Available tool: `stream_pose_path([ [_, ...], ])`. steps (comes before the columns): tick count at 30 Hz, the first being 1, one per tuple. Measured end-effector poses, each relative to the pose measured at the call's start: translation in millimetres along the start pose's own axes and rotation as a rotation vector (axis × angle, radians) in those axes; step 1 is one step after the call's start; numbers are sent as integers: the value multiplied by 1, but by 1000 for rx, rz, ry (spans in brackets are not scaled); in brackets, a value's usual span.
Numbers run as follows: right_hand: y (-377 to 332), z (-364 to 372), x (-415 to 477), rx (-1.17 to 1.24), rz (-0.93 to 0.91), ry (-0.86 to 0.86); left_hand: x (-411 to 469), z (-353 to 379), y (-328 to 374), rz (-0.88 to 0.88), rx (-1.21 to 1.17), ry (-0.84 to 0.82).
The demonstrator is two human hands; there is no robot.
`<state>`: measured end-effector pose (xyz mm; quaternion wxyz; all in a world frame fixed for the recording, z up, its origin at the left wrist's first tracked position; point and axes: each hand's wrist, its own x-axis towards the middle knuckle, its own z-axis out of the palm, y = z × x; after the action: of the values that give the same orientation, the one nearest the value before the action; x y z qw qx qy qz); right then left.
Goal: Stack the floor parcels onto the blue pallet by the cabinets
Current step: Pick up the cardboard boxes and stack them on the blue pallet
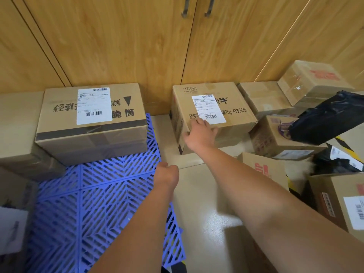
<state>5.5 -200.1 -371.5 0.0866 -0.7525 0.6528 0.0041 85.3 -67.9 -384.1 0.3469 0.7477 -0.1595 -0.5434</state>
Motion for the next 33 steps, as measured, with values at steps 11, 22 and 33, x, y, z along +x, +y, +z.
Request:
stream_pose_path([
  [11, 89, 14, -89, 130, -20, 94, -20, 17, 18, 35, -138, -30],
  [22, 70, -89, -30, 339, -78, 214, -37, 57, 25, 136, -27, -402],
  [33, 10, -24, 11, 156, 122, -232, -3, 34, 7, 29, -291, 121],
])
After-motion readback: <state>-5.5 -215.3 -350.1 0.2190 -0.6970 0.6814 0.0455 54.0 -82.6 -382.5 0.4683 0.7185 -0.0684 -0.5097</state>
